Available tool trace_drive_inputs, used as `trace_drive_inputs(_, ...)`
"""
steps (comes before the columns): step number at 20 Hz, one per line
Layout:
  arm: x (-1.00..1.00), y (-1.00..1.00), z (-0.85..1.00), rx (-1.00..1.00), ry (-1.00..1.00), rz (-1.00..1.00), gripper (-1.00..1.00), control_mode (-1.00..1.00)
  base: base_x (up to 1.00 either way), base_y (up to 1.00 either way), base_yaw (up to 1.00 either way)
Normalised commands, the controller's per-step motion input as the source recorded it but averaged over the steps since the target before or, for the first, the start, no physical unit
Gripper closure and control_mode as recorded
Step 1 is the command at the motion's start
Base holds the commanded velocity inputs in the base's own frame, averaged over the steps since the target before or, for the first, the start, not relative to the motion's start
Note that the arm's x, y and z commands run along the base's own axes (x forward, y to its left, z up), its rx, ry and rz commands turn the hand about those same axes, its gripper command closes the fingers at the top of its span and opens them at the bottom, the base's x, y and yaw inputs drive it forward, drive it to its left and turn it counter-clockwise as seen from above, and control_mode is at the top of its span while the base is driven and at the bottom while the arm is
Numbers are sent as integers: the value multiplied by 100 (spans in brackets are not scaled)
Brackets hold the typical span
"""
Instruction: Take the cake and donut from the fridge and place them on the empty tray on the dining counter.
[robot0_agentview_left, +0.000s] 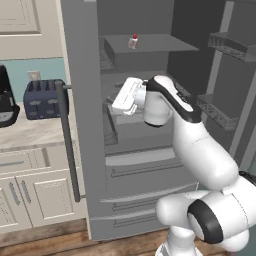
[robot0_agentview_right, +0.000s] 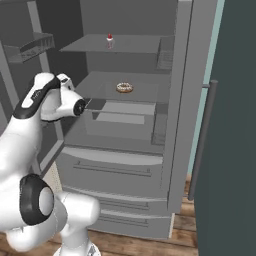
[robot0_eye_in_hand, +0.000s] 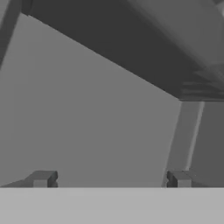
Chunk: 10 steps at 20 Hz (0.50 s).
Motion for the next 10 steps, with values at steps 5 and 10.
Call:
trace_drive_inputs(5,-1,-100,2,-1,10,-13,-100,-100,0,0,0)
trace_drive_inputs(10,-24,-89,33,0,34,-26,-100,-100,0,0,0)
